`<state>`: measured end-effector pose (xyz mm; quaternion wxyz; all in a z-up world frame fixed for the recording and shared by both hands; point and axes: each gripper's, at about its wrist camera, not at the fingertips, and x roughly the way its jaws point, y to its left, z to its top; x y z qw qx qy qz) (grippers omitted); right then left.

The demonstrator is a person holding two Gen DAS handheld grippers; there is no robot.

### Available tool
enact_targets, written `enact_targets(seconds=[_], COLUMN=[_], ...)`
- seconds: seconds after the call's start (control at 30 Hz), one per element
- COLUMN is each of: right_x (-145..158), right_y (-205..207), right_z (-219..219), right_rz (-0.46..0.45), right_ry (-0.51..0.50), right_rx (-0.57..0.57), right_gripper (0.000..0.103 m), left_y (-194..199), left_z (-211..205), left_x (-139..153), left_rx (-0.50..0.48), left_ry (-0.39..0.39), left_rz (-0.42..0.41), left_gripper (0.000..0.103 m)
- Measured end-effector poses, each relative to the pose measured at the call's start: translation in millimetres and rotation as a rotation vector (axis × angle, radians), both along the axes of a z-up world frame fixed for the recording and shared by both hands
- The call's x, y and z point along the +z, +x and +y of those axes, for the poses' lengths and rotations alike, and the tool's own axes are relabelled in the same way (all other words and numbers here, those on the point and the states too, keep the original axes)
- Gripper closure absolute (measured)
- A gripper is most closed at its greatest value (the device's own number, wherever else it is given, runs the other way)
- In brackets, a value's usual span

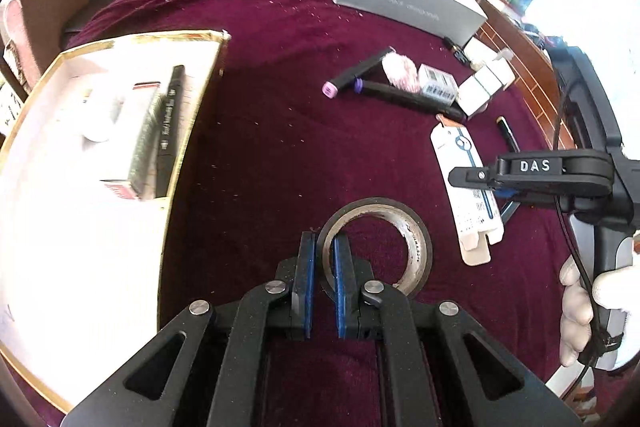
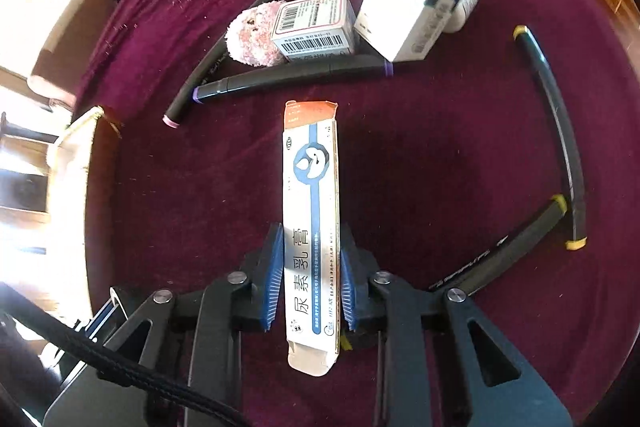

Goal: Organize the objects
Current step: 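Lift the tape roll with the left gripper while the right gripper lifts the ointment box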

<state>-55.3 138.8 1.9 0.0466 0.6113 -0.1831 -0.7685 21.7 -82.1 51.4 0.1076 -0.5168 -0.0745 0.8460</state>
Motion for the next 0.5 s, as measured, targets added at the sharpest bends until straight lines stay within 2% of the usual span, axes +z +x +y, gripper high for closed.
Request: enact_targets(seconds=[0.27, 0.5], right_x=[5, 20], right_y=[3, 11], right_z=[5, -7], right_rz=[-0.002, 0.016], right_ry=[-0.179, -0.246], right_rx=[-0.029, 0.000], right_gripper=[0.081, 0.080], left_y=[8, 18], left_z=[-18, -41], left_x=[8, 14], left_rx=[0.034, 0.082], left_ry=[0.026, 0.038], left_rz=[-0.007, -0.014], left_gripper=[0.097, 0.097])
